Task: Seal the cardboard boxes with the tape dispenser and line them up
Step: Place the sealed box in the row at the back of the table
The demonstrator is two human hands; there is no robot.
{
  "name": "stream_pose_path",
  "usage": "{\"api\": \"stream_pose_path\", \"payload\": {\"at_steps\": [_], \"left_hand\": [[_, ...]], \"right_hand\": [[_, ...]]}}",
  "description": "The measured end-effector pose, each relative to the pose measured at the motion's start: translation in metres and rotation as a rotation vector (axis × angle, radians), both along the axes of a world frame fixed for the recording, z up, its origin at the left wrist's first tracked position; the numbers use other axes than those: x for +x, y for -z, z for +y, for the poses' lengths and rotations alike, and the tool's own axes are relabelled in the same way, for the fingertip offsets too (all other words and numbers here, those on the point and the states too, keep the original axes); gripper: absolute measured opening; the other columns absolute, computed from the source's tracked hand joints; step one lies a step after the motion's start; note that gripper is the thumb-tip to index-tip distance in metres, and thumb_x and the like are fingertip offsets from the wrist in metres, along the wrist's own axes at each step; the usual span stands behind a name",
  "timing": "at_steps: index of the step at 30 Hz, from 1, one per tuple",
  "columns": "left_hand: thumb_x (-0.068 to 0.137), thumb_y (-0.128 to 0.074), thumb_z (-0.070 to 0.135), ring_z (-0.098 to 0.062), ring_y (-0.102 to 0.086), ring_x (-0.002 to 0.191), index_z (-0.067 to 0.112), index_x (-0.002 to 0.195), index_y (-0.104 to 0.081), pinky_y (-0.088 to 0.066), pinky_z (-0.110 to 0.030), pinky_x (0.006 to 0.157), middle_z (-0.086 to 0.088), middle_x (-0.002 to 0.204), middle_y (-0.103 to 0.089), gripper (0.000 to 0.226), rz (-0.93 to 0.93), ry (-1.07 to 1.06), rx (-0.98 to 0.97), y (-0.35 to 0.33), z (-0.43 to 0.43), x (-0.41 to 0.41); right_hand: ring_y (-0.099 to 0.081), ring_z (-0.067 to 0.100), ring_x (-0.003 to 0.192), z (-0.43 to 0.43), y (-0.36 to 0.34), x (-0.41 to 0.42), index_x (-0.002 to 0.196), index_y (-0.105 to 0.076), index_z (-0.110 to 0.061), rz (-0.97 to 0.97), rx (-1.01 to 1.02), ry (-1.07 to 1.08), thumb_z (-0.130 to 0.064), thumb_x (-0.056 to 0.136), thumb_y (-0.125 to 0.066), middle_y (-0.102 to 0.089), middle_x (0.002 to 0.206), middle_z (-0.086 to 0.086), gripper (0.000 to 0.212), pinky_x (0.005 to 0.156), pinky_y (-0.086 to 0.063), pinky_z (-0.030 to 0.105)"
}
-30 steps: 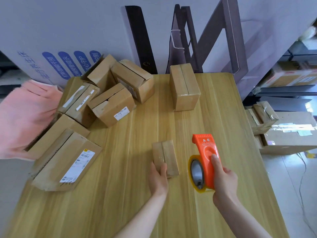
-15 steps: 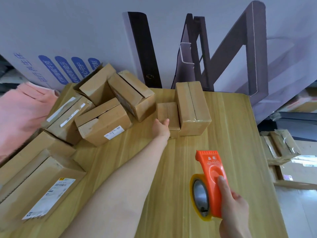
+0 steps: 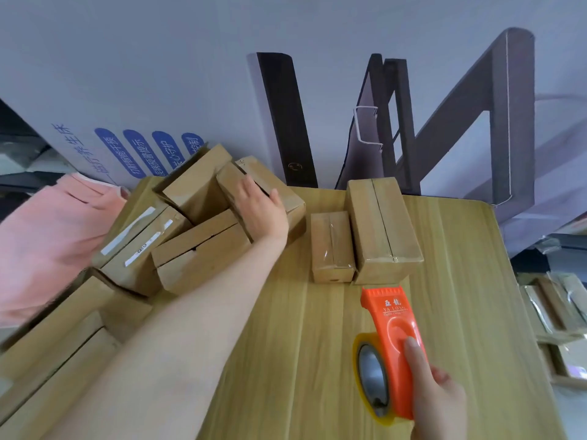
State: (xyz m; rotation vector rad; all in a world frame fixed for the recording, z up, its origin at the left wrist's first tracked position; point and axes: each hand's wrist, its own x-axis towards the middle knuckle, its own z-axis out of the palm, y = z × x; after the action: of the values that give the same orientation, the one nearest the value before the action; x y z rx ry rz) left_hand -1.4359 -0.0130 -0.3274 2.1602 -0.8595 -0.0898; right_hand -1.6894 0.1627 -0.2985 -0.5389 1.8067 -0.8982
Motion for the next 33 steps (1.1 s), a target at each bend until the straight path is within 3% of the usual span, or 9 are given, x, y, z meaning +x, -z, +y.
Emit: {"api": "stream_pose_path", "payload": {"at_steps": [3, 6, 11, 15, 21, 27, 29, 31, 33], "left_hand": [[0.082, -0.056, 0.064, -0.037, -0.003, 0.146, 0.000, 0.151, -0.003, -0.010, -0.044, 0.119, -0.022, 0.158, -0.001, 0.108, 0.140, -0.086, 0.420, -0.004, -0.042, 0.013], [0.073, -0.059, 0.073, -0.038, 0.012, 0.145, -0.003, 0.149, 0.007, 0.004, -0.046, 0.118, -0.024, 0.157, 0.013, 0.126, 0.200, -0.112, 0.622, 0.001, -0.058, 0.008], [0.069, -0.067, 0.066, -0.037, 0.013, 0.145, 0.001, 0.150, 0.008, -0.004, -0.053, 0.117, -0.021, 0.157, 0.014, 0.128, 0.203, -0.202, 0.602, 0.006, -0.064, 0.005], [0.075, -0.067, 0.059, -0.039, -0.001, 0.146, 0.006, 0.152, -0.008, -0.021, -0.053, 0.113, -0.017, 0.160, 0.000, 0.111, 0.120, -0.147, 0.502, 0.010, -0.053, 0.005], [0.069, -0.066, 0.057, -0.035, -0.011, 0.145, 0.015, 0.147, -0.030, -0.028, -0.057, 0.110, -0.008, 0.159, -0.014, 0.096, 0.154, -0.088, 0.334, -0.010, -0.027, 0.014], [0.064, -0.065, 0.055, -0.021, -0.006, 0.147, 0.016, 0.151, -0.020, -0.022, -0.051, 0.115, 0.001, 0.161, -0.008, 0.105, -0.028, 0.298, 0.041, -0.089, 0.061, 0.004], [0.062, -0.065, 0.053, -0.018, -0.006, 0.147, 0.018, 0.152, -0.020, -0.016, -0.044, 0.117, 0.004, 0.161, -0.008, 0.107, -0.097, 0.483, 0.075, -0.102, 0.122, -0.005], [0.061, -0.065, 0.053, -0.015, -0.003, 0.147, 0.020, 0.151, -0.022, -0.012, -0.038, 0.116, 0.010, 0.160, -0.007, 0.105, -0.168, 0.657, 0.149, -0.097, 0.188, -0.014], [0.061, -0.064, 0.052, -0.016, -0.002, 0.148, 0.020, 0.151, -0.025, -0.016, -0.039, 0.116, 0.009, 0.160, -0.006, 0.103, -0.216, 0.842, 0.226, -0.078, 0.240, -0.020]], "right_hand": [[-0.051, 0.024, 0.057, -0.002, 0.007, 0.000, 0.060, -0.056, -0.001, -0.006, 0.007, 0.011, -0.029, 0.084, -0.072, -0.057, 0.059, 0.012, 0.040, 0.052, -0.035, 0.031], [-0.053, 0.024, 0.057, -0.003, 0.008, 0.005, 0.063, -0.060, -0.002, -0.021, 0.016, 0.004, -0.031, 0.084, -0.071, -0.058, 0.060, 0.011, 0.038, 0.053, -0.036, 0.031], [-0.056, 0.016, 0.046, -0.008, 0.003, 0.009, 0.068, -0.059, -0.005, -0.121, 0.011, 0.054, -0.035, 0.087, -0.067, -0.059, 0.053, 0.004, 0.036, 0.047, -0.041, 0.027], [-0.050, 0.004, 0.033, -0.011, -0.006, 0.009, 0.063, -0.055, -0.009, -0.170, -0.034, 0.079, -0.034, 0.087, -0.066, -0.053, 0.038, -0.007, 0.037, 0.036, -0.040, 0.016], [-0.051, 0.016, 0.043, 0.002, -0.015, 0.001, 0.061, -0.055, -0.008, -0.137, -0.073, 0.098, -0.034, 0.086, -0.068, -0.053, 0.042, -0.003, 0.039, 0.046, -0.041, 0.025], [-0.051, 0.023, 0.053, 0.031, -0.023, -0.002, 0.064, -0.054, -0.007, -0.125, -0.082, 0.154, -0.032, 0.087, -0.067, -0.056, 0.057, 0.008, 0.037, 0.055, -0.040, 0.031], [-0.055, 0.019, 0.048, 0.042, -0.028, -0.003, 0.065, -0.055, -0.007, -0.124, -0.078, 0.182, -0.033, 0.087, -0.068, -0.056, 0.061, 0.010, 0.036, 0.052, -0.042, 0.028], [-0.050, 0.006, 0.034, 0.053, -0.032, -0.005, 0.065, -0.054, -0.007, -0.108, -0.094, 0.230, -0.031, 0.089, -0.066, -0.051, 0.059, 0.009, 0.036, 0.039, -0.040, 0.019], [-0.042, 0.001, 0.028, 0.064, -0.039, -0.009, 0.063, -0.051, -0.007, -0.074, -0.130, 0.262, -0.030, 0.090, -0.064, -0.047, 0.057, 0.007, 0.038, 0.032, -0.033, 0.012]]}}
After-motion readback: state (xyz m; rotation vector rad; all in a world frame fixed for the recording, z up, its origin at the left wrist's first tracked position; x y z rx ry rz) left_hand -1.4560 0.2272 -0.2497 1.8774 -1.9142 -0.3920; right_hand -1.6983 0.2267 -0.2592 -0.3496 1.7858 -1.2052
